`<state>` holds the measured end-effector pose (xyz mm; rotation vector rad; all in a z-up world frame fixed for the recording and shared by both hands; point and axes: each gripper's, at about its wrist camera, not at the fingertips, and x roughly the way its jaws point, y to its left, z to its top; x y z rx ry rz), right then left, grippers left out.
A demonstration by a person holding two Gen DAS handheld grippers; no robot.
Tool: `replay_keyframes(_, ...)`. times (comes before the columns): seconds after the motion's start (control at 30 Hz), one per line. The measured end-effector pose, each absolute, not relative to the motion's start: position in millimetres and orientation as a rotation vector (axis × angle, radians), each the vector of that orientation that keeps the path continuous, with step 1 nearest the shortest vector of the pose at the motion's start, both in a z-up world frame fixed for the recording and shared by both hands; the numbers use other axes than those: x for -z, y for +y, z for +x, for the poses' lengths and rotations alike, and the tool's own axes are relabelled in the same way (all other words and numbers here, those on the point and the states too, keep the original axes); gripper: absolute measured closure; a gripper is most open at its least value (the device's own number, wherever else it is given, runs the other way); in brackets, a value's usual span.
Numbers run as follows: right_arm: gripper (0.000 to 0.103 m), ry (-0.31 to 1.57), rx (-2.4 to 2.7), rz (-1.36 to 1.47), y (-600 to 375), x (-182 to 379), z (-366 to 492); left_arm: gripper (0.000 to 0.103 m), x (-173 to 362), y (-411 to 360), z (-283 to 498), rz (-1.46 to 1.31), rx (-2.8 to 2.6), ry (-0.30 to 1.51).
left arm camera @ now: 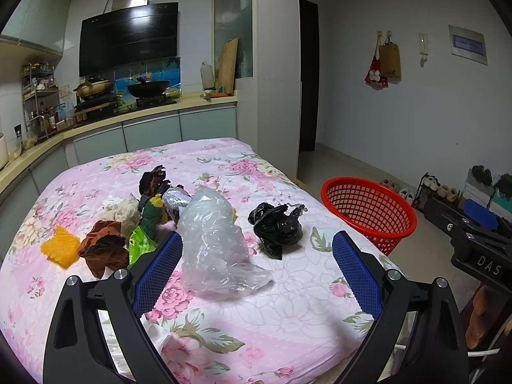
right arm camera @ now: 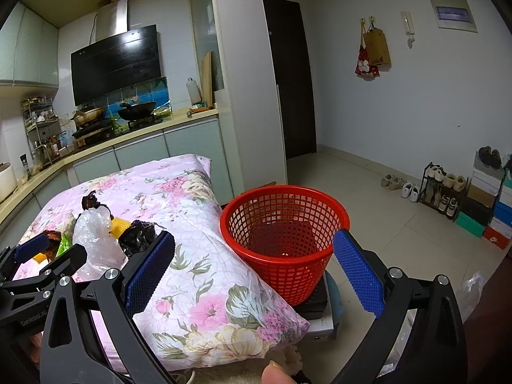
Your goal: Collect trash
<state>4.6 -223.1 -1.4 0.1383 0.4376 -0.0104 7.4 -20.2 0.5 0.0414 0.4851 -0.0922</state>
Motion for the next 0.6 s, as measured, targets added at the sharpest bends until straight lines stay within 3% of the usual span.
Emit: replay_keyframes(0.6, 0.007, 0.443, 0.018, 0.147, -228.6, 3.5, 4.1, 0.011, 1.1, -22.6, 10.0, 0.047, 0.096, 0.487)
